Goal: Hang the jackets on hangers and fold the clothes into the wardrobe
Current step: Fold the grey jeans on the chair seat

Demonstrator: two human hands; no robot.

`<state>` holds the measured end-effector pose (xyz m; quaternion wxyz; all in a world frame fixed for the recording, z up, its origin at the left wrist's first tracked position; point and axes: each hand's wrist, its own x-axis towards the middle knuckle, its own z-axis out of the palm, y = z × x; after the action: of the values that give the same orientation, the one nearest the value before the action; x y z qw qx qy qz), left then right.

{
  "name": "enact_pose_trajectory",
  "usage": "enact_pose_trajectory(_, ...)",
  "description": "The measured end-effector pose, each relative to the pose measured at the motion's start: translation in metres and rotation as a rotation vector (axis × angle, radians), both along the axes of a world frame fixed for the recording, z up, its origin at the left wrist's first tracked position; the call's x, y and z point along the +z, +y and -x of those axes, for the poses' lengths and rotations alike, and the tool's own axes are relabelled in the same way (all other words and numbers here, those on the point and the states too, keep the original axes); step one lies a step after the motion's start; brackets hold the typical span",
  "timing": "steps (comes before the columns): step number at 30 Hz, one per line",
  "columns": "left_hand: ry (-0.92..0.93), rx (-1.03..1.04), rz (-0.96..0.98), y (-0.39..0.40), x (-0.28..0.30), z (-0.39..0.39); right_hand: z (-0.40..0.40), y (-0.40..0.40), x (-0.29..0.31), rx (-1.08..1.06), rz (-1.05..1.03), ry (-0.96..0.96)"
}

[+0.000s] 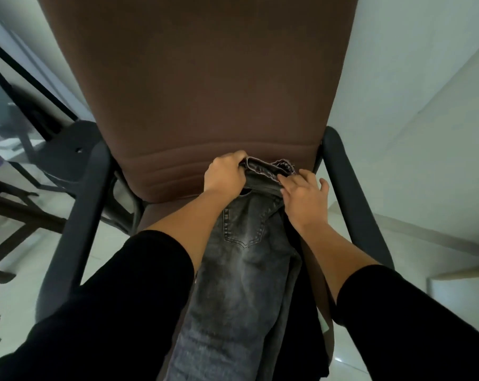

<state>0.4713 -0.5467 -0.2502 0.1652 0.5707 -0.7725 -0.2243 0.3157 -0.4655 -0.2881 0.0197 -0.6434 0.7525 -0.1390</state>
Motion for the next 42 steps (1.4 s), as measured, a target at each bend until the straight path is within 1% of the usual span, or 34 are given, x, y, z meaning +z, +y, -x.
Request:
enact_pose_trajectory(2,0.023,0.02,0.052,0.006,0.037,-0.007,-0.008,0.006,0.033,-0.002,0.067,-0.006)
enact_pose_trajectory(6,0.066,0.051,0.121,0.025,0.118,-0.028,-0.034,0.026,0.11,-0.018,0.124,-0.071)
enact_pose_trajectory(10,0.206,0.084,0.195,0.07,0.195,-0.056,-0.066,0.071,0.182,-0.003,0.177,-0.039)
enact_pose_trajectory(15,0.308,-0.018,0.239,0.148,0.281,-0.091,-0.122,0.151,0.256,0.023,0.271,-0.056)
enact_pose_trajectory(17,0.364,-0.041,0.266,0.175,0.313,-0.103,-0.142,0.18,0.283,-0.013,0.306,-0.103)
enact_pose_trajectory(20,0.398,-0.089,0.324,0.211,0.355,-0.114,-0.16,0.215,0.32,-0.083,0.367,-0.145)
enact_pose_trajectory(25,0.499,-0.182,0.351,0.262,0.4,-0.111,-0.169,0.253,0.36,-0.147,0.463,-0.216)
enact_pose_trajectory(27,0.558,-0.23,0.333,0.276,0.41,-0.108,-0.166,0.261,0.375,-0.171,0.485,-0.316)
enact_pose_trajectory(29,0.632,-0.255,0.309,0.285,0.417,-0.106,-0.16,0.267,0.392,-0.203,0.475,-0.418)
enact_pose_trajectory(31,0.709,-0.293,0.295,0.288,0.423,-0.106,-0.151,0.273,0.41,-0.231,0.471,-0.444)
enact_pose_trajectory(34,0.756,-0.345,0.328,0.29,0.43,-0.11,-0.134,0.288,0.434,-0.261,0.522,-0.475)
enact_pose_trajectory(36,0.717,-0.35,0.314,0.286,0.426,-0.115,-0.124,0.298,0.445,-0.265,0.539,-0.493)
enact_pose_trajectory(37,0.635,-0.349,0.307,0.284,0.423,-0.117,-0.12,0.302,0.449,-0.256,0.54,-0.501)
enact_pose_trajectory(40,0.256,-0.333,0.287,0.269,0.406,-0.118,-0.11,0.31,0.461,-0.201,0.549,-0.526)
enact_pose_trajectory(41,0.18,-0.325,0.271,0.265,0.401,-0.116,-0.107,0.312,0.464,-0.181,0.547,-0.527)
enact_pose_trajectory(42,0.154,-0.319,0.261,0.263,0.398,-0.112,-0.104,0.314,0.467,-0.163,0.542,-0.526)
